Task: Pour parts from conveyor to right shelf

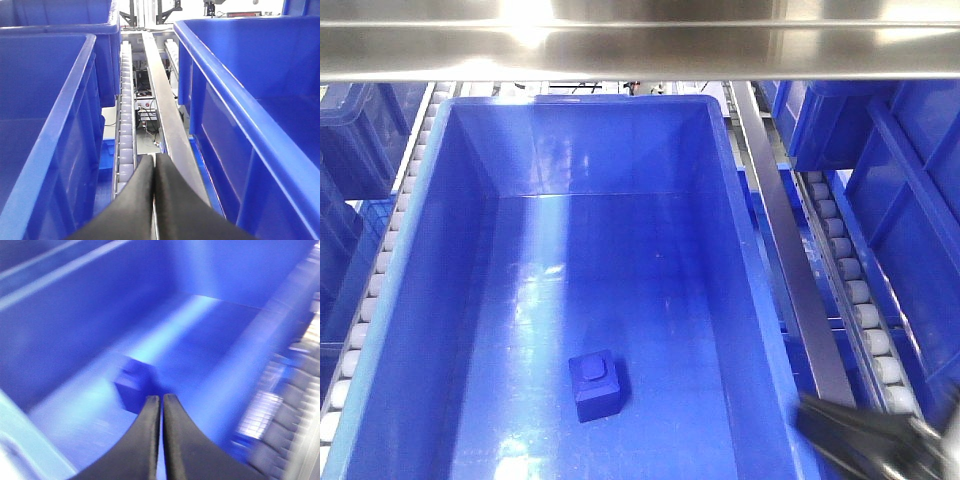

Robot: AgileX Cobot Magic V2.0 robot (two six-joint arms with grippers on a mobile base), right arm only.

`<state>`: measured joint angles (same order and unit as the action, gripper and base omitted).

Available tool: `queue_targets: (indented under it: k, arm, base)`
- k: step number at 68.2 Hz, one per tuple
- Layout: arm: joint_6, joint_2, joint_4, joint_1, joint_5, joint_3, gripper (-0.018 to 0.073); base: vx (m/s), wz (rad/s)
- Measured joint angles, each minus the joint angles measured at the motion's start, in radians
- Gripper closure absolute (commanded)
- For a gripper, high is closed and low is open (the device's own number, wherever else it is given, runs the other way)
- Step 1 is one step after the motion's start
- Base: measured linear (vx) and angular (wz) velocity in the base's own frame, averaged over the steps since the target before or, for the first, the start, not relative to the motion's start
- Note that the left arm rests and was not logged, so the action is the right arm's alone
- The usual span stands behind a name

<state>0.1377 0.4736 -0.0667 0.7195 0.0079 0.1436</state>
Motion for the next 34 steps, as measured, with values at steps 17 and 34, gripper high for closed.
queue_targets:
  k: [17,34]
  arm:
    - [0.000,-0.235,-0.015,-0.203,0.002,-0.162,0.0570]
    - [0.000,-0.412,-0.132,-0.437,0.007,-0.171,0.0570]
  base:
    - [0.00,0.00]
    - [0.00,0.00]
